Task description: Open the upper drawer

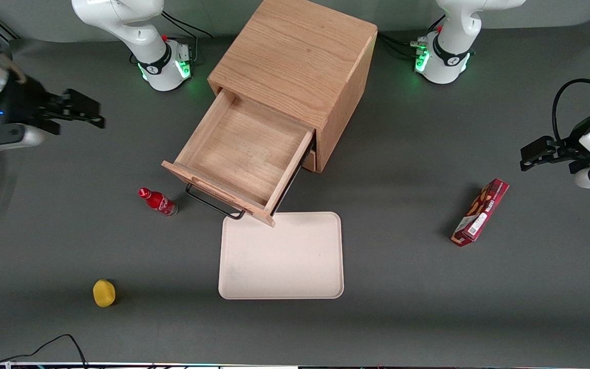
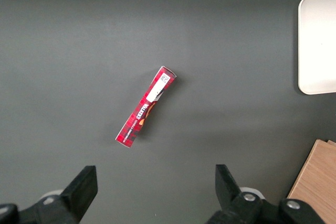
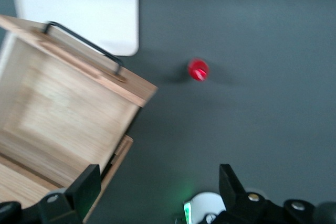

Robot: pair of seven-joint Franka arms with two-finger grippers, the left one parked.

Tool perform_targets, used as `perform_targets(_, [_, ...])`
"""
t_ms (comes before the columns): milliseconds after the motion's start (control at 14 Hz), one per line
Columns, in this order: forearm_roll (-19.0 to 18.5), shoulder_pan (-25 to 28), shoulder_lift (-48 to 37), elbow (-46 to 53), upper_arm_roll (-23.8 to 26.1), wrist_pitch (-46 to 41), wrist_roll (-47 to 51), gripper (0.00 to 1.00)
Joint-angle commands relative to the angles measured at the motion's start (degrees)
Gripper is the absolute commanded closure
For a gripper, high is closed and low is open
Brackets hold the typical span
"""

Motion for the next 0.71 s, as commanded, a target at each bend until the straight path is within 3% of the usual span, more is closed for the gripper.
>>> perform_targets(0, [-1.85,0.36,-15.36,-21.75,-2.5,9.26,2.46,0.0])
perform_targets(143, [-2.03,0.36,-24.34,-37.07,-3.65,21.91,2.81,0.0])
perform_targets(214, [-2.64,0.36,-25.86,-40.18,-3.74,25.02,3.5,0.0])
perform_targets(357, [-7.11,0.62,-23.95,-36.89,-3.74,24.96,3.07,0.0])
perform_targets(643, [-7.48,0.62,-18.84,-28.35,-3.83,21.46,3.86,0.0])
